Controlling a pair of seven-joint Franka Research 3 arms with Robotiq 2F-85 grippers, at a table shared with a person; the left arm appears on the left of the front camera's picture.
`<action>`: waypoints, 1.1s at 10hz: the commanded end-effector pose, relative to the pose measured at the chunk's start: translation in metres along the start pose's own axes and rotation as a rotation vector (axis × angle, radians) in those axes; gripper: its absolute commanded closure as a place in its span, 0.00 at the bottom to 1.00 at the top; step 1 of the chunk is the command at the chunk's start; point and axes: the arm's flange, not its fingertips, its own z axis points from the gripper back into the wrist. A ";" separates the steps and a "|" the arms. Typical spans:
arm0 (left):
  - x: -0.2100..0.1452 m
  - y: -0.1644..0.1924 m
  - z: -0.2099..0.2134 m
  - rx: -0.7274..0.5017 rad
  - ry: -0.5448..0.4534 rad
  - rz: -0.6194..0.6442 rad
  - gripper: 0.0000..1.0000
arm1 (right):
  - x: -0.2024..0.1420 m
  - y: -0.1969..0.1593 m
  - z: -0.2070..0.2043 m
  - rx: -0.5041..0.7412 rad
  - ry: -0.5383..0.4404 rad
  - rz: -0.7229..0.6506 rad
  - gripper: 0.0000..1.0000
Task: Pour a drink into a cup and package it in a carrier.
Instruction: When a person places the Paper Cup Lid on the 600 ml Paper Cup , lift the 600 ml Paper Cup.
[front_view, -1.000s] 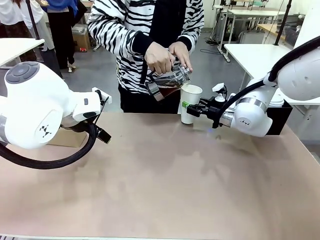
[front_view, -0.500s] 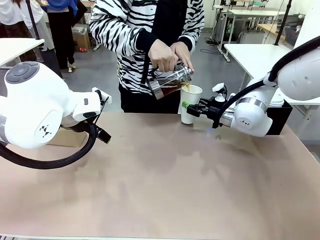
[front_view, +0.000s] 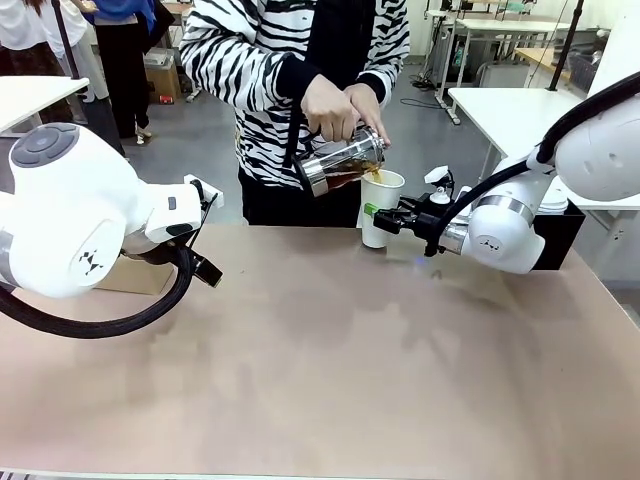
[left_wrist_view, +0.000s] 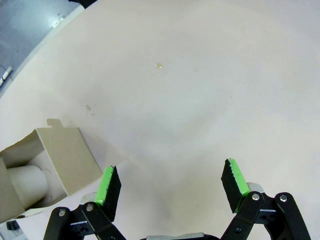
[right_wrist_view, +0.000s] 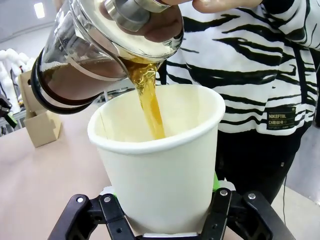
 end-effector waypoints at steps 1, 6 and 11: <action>0.000 0.000 0.001 -0.002 -0.002 0.000 0.00 | 0.001 0.001 -0.001 -0.004 0.000 -0.003 0.40; 0.000 0.000 0.001 -0.002 -0.002 0.000 0.00 | 0.001 0.001 -0.001 -0.004 0.000 -0.003 0.40; 0.000 0.000 0.001 -0.002 -0.002 0.000 0.00 | 0.001 0.001 -0.001 -0.004 0.000 -0.003 0.40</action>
